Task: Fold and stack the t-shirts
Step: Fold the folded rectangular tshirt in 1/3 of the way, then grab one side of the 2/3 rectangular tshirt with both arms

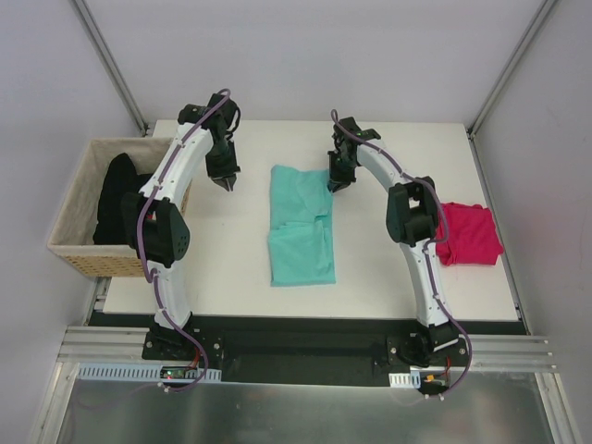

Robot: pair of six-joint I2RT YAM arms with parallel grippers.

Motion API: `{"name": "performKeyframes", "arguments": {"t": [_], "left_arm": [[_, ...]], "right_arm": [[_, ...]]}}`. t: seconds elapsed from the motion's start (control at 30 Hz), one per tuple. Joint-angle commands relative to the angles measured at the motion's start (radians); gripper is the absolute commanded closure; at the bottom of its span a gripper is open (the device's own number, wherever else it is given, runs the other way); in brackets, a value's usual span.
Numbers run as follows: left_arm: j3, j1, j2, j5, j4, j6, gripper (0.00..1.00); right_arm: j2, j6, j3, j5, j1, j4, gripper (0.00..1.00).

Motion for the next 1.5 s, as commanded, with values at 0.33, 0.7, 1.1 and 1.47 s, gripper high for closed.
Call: {"name": "performKeyframes", "arguments": {"t": [0.33,0.7,1.1,1.47], "left_arm": [[-0.124,0.012,-0.065,0.143,0.045,0.02,0.9],[-0.426,-0.065,-0.227,0.154,0.14,-0.075,0.9],[-0.686,-0.286,-0.332,0.115,0.182,-0.233,0.9],[-0.852,-0.353,-0.343,0.12,0.284,-0.267,0.9]], "right_arm": [[-0.318,-0.067,-0.143,0.36,-0.021,0.023,0.59],[-0.567,0.0,-0.52,0.325,0.053,0.058,0.6],[-0.808,0.112,-0.968,0.364,0.228,0.109,0.62],[-0.919,0.224,-1.139,0.42,0.372,0.107,0.62]]}}
